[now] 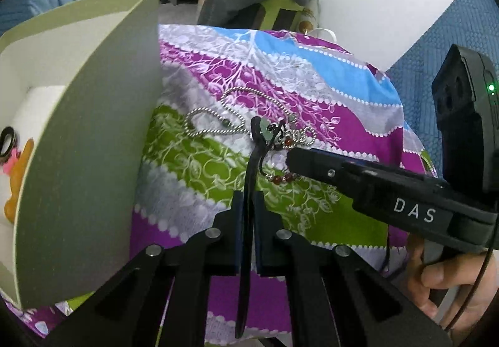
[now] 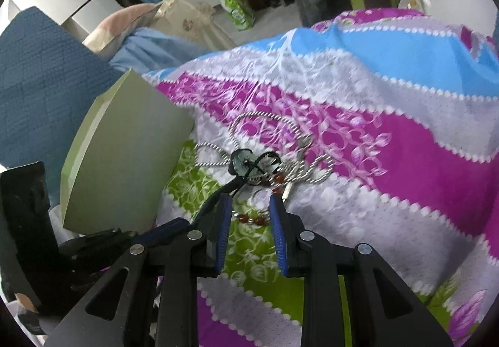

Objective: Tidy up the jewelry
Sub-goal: 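Grasp the black cord of the green pendant necklace with the left tool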

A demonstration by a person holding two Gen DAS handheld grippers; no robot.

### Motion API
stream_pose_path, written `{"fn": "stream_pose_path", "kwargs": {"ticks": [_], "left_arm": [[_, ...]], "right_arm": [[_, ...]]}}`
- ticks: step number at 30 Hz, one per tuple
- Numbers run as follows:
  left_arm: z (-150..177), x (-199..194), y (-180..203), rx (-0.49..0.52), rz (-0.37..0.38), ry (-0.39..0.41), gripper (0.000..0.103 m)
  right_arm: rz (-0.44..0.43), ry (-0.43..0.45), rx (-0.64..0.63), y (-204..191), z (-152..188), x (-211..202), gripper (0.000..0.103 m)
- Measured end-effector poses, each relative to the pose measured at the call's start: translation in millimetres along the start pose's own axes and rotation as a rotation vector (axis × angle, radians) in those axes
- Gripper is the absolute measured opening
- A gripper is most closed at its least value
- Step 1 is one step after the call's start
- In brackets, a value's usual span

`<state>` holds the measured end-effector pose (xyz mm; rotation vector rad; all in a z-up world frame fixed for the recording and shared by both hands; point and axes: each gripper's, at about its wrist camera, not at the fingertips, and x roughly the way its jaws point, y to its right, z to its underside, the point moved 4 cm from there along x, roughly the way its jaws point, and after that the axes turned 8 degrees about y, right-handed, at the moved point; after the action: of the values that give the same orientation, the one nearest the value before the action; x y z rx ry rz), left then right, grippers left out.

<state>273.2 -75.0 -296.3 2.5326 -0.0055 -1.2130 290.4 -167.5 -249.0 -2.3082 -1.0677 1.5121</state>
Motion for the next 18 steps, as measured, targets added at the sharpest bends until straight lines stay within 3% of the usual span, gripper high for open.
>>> {"fn": "stream_pose_path", "kwargs": {"ticks": [7,15,18], "left_arm": [[4.4,-0.5,-0.6,-0.013,0.007,-0.003,0.005],[4.5,0.7,-1.9,-0.029,0.014,-0.009,0.005],[4.3,2.4,-1.5,-0.032,0.017,-0.008,0.005]], "right_arm": [[-0.008,0.004,-0.029,-12.0,1.3,10.1,0.023],[-0.009,0.015,0.083,6.3,-9.6,26.6,0.023],[-0.045,0.02,0.119,7.3,-12.6,30.0,0.013]]}}
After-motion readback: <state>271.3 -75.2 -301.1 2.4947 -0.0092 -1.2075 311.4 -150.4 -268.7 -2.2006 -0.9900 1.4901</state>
